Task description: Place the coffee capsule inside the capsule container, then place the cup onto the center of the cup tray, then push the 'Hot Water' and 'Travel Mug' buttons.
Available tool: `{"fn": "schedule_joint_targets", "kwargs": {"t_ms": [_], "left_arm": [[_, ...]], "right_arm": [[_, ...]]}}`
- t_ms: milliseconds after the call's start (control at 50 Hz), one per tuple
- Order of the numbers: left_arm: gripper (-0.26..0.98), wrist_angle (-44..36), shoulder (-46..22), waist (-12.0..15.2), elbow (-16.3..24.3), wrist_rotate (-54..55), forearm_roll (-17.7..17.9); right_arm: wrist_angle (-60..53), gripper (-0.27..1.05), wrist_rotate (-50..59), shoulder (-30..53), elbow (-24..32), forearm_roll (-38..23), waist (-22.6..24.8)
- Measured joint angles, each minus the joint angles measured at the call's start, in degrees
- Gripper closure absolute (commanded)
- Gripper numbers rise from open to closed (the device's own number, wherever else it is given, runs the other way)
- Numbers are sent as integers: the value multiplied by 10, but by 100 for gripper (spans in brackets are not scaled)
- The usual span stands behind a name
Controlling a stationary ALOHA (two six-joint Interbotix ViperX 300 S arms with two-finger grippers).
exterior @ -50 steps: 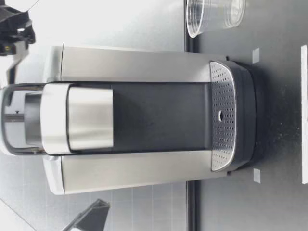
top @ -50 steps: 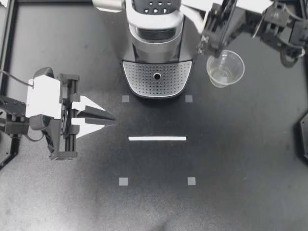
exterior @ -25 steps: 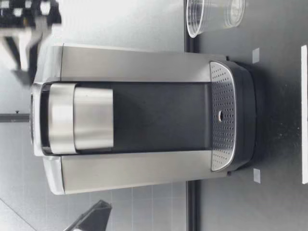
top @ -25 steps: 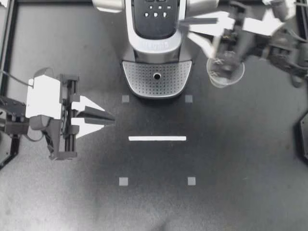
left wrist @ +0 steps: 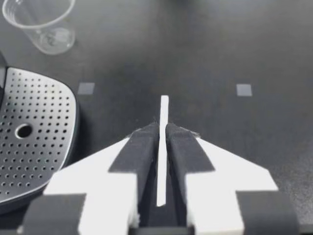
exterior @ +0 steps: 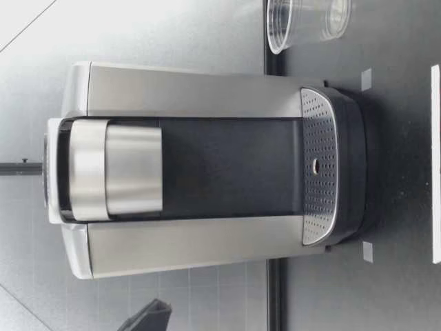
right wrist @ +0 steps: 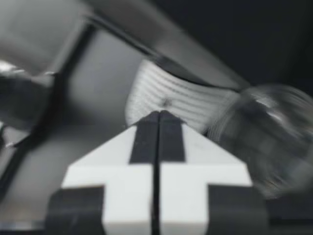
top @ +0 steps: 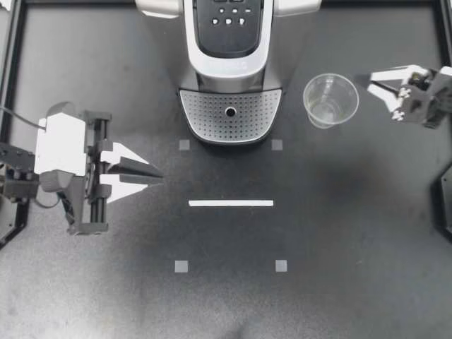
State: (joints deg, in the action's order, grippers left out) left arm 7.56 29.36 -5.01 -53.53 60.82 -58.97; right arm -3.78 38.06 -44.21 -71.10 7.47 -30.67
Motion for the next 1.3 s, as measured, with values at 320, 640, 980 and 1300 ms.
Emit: {"fn": "schedule_joint_targets", "kwargs": {"t_ms": [320, 640, 980, 1300], "left_arm": [[56, 1, 13, 0, -8, -1, 0], [56, 0, 13, 4, -14, 0, -2], [56, 1, 13, 6, -20, 0, 0], [56, 0, 13, 6, -25, 1, 0]], "right_arm": [[61, 61, 47, 24, -40, 1, -31], [38, 31, 54, 83, -40, 0, -31], [18, 26, 72, 178, 0, 1, -31], [25, 27, 72, 239, 38, 0, -31]]}}
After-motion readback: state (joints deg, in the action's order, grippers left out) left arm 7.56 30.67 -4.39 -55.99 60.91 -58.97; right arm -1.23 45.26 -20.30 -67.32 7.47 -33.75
